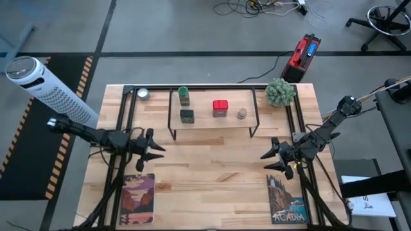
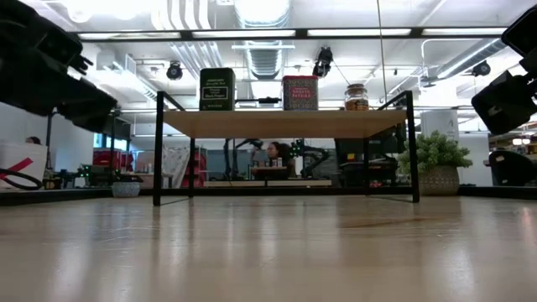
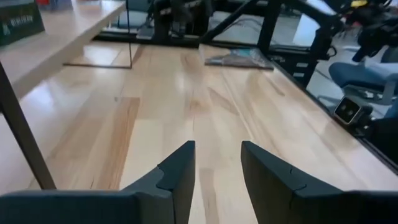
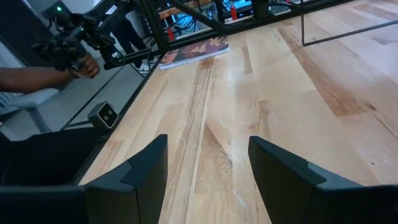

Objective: Shelf spices
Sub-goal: Return to Home Position

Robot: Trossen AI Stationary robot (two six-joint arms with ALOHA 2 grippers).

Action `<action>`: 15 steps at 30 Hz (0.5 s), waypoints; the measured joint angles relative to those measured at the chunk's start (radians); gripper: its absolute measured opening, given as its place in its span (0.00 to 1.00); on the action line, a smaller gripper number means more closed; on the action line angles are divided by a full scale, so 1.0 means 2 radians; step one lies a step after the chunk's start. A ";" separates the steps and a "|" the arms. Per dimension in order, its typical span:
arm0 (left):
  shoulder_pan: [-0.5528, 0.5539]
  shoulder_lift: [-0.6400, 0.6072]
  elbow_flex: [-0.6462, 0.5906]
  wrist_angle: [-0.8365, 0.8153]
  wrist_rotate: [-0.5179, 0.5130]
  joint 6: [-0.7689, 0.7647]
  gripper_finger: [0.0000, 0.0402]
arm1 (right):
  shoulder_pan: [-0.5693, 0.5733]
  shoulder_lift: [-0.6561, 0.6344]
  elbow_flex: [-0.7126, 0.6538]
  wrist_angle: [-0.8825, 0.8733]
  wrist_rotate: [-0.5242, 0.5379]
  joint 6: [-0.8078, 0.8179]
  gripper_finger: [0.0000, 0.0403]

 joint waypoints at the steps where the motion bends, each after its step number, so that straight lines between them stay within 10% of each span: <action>1: 0.000 0.005 0.000 0.000 -0.001 -0.003 0.30 | 0.000 0.000 0.000 0.000 0.000 0.000 0.49; 15: 0.000 0.087 0.003 0.005 -0.003 -0.121 0.34 | 0.000 0.000 0.000 0.000 0.000 0.000 0.49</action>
